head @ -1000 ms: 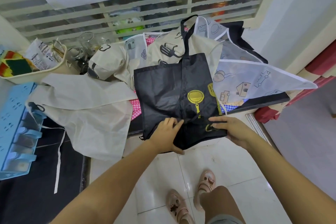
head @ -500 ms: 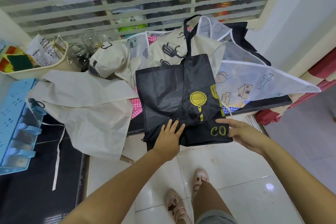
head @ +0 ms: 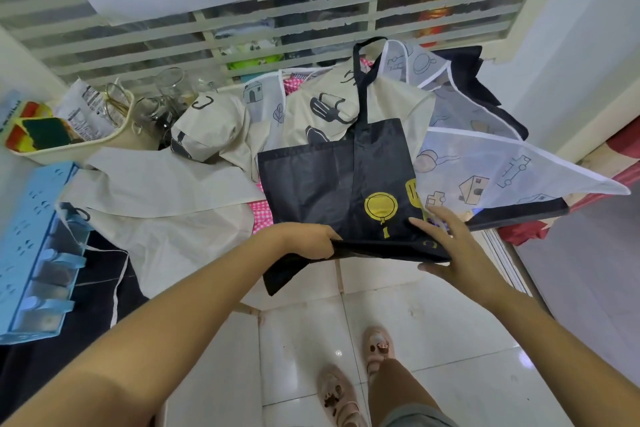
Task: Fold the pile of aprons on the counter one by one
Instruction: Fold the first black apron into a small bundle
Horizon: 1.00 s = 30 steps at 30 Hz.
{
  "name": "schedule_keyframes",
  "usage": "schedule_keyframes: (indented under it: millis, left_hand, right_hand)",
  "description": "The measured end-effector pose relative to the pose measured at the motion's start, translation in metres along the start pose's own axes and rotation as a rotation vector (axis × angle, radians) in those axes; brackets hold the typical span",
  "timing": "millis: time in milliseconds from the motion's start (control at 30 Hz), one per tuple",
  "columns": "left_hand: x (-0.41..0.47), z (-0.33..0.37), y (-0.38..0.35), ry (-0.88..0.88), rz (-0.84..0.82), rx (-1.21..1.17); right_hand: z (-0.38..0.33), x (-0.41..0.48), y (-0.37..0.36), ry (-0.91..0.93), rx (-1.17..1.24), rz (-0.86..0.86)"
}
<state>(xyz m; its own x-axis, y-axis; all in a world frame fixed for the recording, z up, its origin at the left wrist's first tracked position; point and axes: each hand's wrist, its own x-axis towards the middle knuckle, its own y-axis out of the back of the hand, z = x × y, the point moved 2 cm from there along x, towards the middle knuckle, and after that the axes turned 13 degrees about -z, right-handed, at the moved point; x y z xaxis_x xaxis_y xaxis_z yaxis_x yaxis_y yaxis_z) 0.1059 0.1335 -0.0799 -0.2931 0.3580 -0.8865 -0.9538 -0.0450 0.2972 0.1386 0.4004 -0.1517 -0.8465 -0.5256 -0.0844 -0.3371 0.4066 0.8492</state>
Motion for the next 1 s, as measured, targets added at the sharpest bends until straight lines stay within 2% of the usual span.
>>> schedule_keyframes:
  millis: [67, 133, 300, 367, 533, 633, 767, 867, 1000]
  left_hand:
    - [-0.01, 0.005, 0.012, 0.017, -0.059, 0.029]
    - [-0.019, 0.009, 0.026, 0.047, -0.098, 0.013]
    - [-0.025, 0.01, 0.059, 0.038, -0.265, -0.29]
    - [-0.018, 0.007, 0.074, 0.035, -0.304, -0.381]
    - [0.03, -0.021, 0.103, 0.117, -0.298, -0.497]
    - [0.056, -0.041, 0.109, 0.149, -0.133, -0.54]
    - [0.081, -0.054, 0.114, 0.065, 0.159, -0.42]
    - [0.089, -0.059, 0.112, -0.037, 0.316, -0.351]
    - [0.09, -0.057, 0.111, -0.161, 0.506, -0.206]
  right_hand:
    - [-0.002, 0.01, 0.012, 0.032, 0.135, -0.073]
    - [0.0, 0.018, 0.024, -0.011, 0.307, -0.131]
    - [0.012, 0.036, 0.043, -0.325, 0.418, -0.413]
    - [0.019, 0.044, 0.047, -0.382, 0.498, -0.503]
    - [0.034, 0.076, 0.049, -0.425, 0.626, -0.53]
    - [0.043, 0.095, 0.042, -0.494, 0.566, -0.495]
    - [0.053, 0.109, 0.033, -0.519, 0.489, -0.449]
    - [0.059, 0.11, 0.031, -0.537, 0.7, -0.393]
    - [0.064, 0.111, 0.035, -0.442, 0.919, -0.402]
